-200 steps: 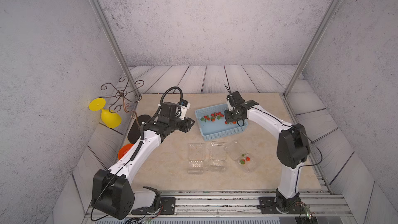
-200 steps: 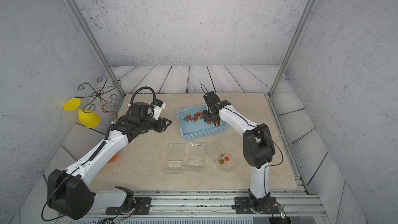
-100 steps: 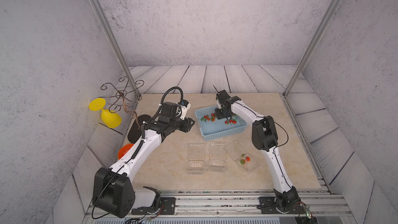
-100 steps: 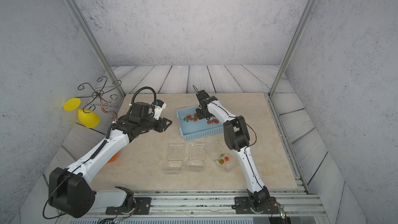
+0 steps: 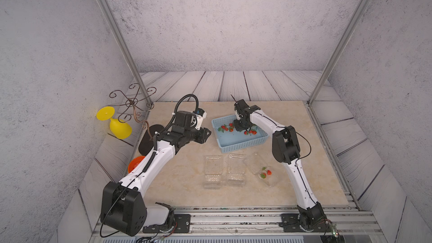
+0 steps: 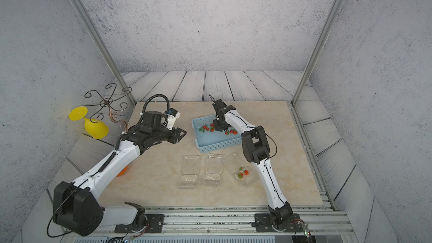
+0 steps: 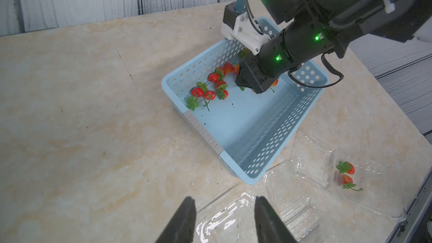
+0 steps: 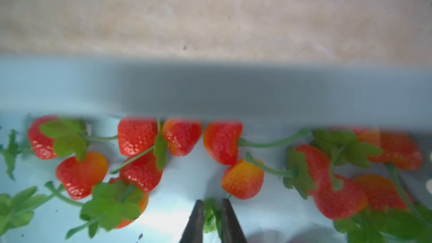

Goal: Pack strawberries into containers
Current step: Pick up the strawberry from the basket.

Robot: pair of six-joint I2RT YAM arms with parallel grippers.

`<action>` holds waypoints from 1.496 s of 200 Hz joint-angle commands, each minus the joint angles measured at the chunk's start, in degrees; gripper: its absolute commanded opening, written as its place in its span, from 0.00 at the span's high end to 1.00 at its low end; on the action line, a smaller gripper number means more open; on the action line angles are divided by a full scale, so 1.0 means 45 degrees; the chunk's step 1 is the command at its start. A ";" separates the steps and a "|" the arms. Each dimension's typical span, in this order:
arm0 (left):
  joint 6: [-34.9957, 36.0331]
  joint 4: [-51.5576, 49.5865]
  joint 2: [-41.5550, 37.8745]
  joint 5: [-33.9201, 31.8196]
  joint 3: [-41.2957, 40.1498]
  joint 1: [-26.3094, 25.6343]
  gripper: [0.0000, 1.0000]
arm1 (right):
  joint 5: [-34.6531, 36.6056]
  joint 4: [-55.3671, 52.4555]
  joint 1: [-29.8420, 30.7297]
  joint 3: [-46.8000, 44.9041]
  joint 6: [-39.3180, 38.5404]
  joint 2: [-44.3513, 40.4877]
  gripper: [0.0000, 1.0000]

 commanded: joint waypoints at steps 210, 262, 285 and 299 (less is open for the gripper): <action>0.0037 -0.0029 -0.0272 0.0149 0.0282 0.0101 0.55 | -0.0374 -0.0084 -0.0059 -0.4355 0.0017 -0.6167 1.00; 0.0007 -0.0029 -0.0354 0.0207 0.0291 0.0101 0.55 | -0.0979 -0.0556 0.0153 -0.6714 0.0368 -0.9356 1.00; -0.0013 -0.0012 -0.0371 0.0304 0.0309 0.0101 0.55 | -0.0997 -0.0914 0.0355 -0.8246 0.0629 -1.1033 1.00; -0.0022 -0.0017 -0.0390 0.0332 0.0312 0.0101 0.55 | -0.0920 -0.1103 0.0512 -0.9386 0.0878 -1.2083 1.00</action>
